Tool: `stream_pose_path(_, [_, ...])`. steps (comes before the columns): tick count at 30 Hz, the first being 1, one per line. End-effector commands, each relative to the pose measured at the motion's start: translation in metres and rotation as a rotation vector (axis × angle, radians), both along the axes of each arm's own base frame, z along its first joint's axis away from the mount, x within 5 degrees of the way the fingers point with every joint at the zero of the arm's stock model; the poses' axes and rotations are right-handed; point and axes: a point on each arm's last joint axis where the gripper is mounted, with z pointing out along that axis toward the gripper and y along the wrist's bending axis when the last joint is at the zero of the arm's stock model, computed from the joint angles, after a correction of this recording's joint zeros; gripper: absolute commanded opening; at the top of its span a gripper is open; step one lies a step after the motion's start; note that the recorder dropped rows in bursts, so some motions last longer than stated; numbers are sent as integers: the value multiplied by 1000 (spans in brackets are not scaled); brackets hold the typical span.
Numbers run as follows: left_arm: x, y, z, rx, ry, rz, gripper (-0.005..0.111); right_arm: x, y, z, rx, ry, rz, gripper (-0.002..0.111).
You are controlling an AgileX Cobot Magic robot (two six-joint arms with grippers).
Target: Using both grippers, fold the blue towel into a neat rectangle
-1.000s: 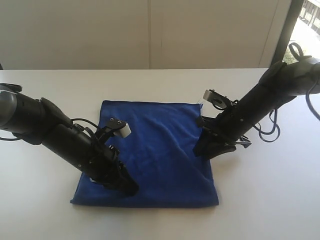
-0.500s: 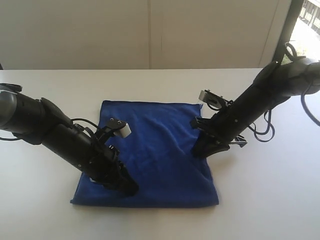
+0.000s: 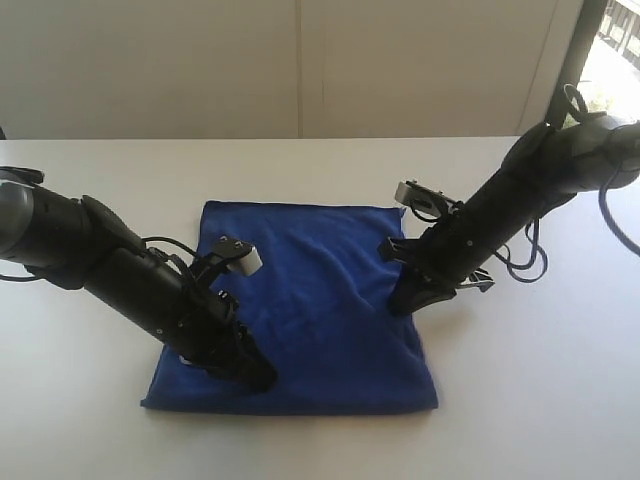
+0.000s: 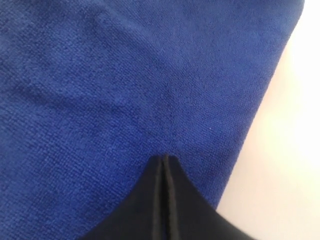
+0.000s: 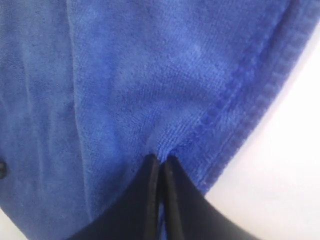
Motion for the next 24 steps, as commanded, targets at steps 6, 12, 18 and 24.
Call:
stream_pose_path(6, [-3, 1, -9, 33, 8, -31, 0, 1, -12, 8, -142, -52, 10, 0])
stream_pose_path(12, [-3, 1, -9, 34, 7, -30, 0, 1, -12, 7, -143, -54, 9, 2])
stream_pose_path(18, [-3, 1, -9, 34, 7, -30, 0, 6, -14, 30, -164, -167, -10, 48])
stream_pose_path(24, [-3, 1, -9, 34, 7, -30, 0, 52, -10, 52, -110, -403, -115, 16])
